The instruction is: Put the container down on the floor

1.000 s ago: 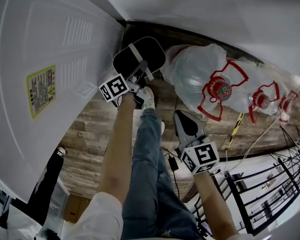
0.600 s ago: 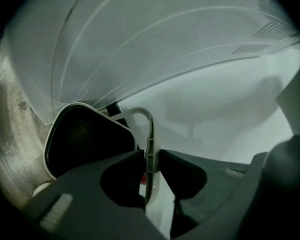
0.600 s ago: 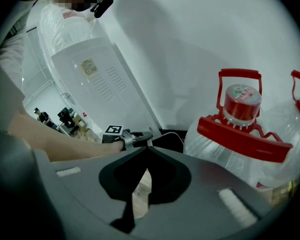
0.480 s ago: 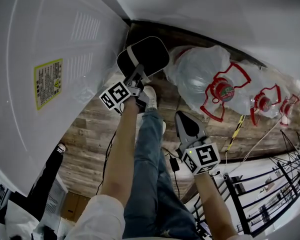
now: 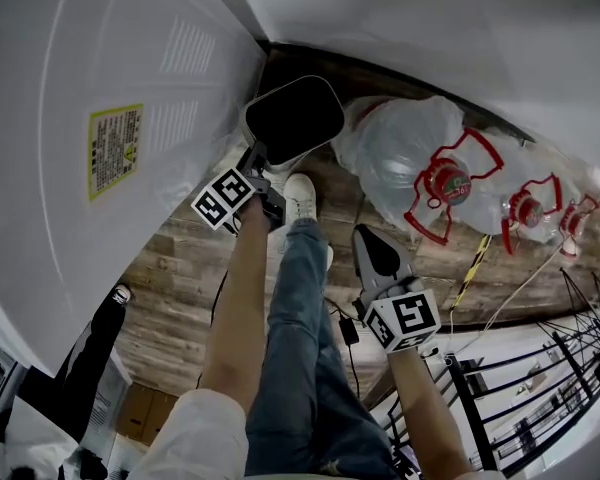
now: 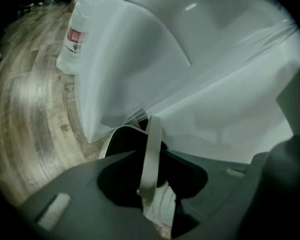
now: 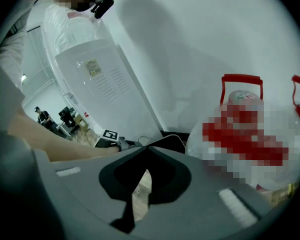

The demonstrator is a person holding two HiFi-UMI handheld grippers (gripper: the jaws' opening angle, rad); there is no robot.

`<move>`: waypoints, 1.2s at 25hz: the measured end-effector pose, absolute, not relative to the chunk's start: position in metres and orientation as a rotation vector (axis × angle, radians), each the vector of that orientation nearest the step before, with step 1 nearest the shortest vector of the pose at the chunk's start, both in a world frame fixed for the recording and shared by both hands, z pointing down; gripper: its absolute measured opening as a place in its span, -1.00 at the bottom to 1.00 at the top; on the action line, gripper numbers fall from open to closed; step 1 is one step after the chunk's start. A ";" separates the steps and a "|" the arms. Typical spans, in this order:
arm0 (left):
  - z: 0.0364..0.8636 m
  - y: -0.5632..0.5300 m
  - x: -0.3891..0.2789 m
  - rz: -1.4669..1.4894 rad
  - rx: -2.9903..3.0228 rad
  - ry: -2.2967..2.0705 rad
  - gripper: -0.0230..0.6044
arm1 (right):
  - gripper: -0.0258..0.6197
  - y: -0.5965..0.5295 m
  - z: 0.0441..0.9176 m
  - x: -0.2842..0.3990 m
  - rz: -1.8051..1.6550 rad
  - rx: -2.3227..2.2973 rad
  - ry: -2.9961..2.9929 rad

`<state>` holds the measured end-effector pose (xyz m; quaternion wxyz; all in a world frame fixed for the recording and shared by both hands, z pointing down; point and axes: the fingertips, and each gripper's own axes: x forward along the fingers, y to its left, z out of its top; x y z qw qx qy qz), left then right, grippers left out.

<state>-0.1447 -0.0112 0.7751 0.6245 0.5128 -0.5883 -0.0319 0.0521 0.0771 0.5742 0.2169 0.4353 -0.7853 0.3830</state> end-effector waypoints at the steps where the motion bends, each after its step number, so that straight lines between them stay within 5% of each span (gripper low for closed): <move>1: 0.777 -0.010 -0.147 -0.050 1.181 -1.360 -0.55 | -0.85 0.077 0.574 0.053 1.059 1.207 -2.177; 5: 0.785 -0.007 -0.155 0.088 1.214 -1.401 -0.37 | -0.85 0.078 0.574 0.056 1.059 1.217 -2.174; 20: 0.744 0.005 -0.165 0.287 1.399 -1.513 -0.28 | -0.85 0.068 0.554 0.061 0.990 1.286 -2.187; 30: 0.618 0.008 -0.140 0.395 1.684 -1.523 -0.64 | -0.85 0.035 0.493 0.077 0.804 1.397 -2.196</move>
